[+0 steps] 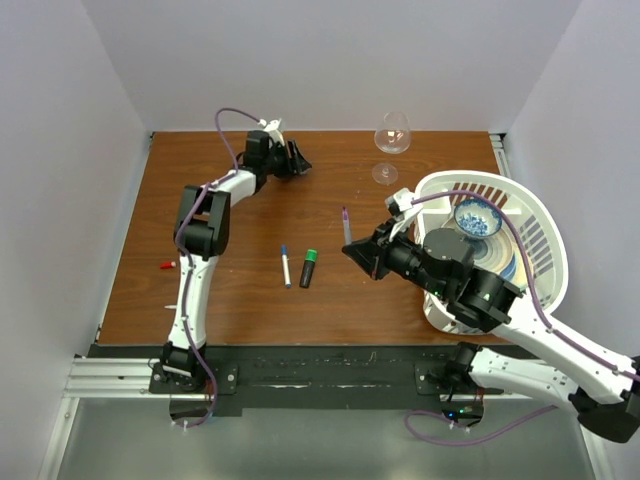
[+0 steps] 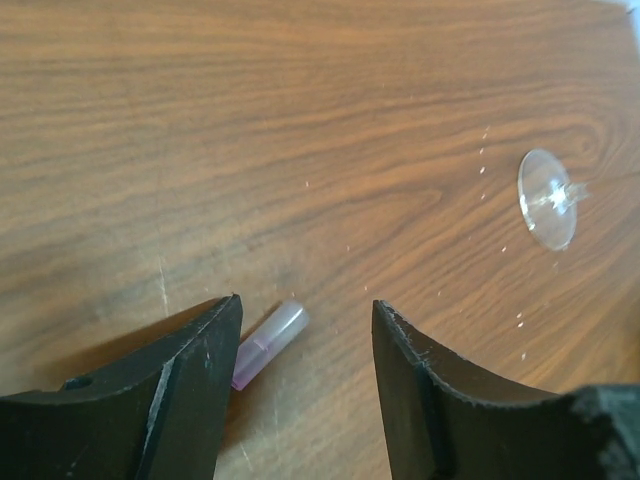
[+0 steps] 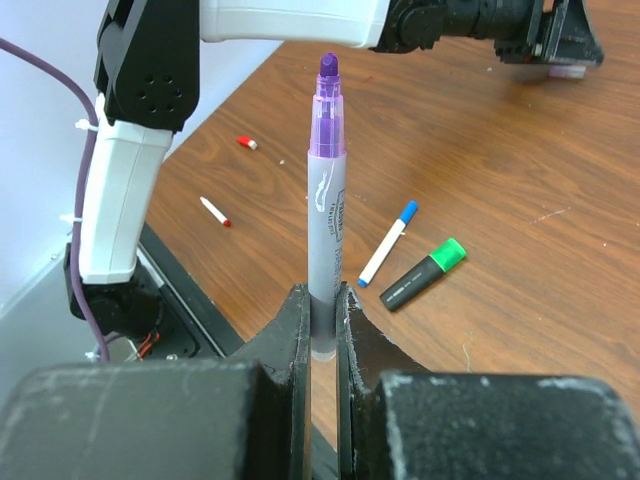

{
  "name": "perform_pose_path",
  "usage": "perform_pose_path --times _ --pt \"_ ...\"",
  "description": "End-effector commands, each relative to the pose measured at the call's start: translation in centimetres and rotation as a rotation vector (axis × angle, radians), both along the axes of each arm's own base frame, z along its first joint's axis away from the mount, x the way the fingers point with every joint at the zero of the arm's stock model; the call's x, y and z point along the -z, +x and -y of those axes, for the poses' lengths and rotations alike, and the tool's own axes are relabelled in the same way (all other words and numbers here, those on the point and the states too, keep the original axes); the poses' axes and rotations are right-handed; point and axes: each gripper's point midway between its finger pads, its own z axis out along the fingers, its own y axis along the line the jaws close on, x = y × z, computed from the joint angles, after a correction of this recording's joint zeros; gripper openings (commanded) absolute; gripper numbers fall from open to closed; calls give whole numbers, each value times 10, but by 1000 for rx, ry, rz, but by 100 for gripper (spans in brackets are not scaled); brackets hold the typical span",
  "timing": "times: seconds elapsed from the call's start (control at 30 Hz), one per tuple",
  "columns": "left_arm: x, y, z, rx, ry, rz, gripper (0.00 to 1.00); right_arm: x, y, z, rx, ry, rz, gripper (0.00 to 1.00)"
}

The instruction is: Insert the pens into the pen caps

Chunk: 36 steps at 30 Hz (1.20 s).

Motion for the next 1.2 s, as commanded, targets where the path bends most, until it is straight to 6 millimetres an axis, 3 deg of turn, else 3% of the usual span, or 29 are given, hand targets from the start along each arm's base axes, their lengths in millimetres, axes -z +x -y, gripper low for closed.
perform_pose_path --times 0.0,0.27,0.5,0.8,0.93,1.17 --pt "26 -37 -2 33 188 -90 59 -9 -6 8 0 30 16 0" --pt "34 -56 0 62 329 -95 56 -4 -15 15 -1 55 -8 0" --pt "40 -51 -8 -5 485 -90 52 -4 -19 15 -7 86 -33 0" --pt "48 -60 24 63 574 -50 47 -6 -20 16 -8 83 -32 0" --pt "51 -65 27 65 583 -63 41 -6 -20 17 -2 92 -33 0" --pt "60 -78 14 6 665 -122 25 -9 -25 19 -18 90 -32 0"
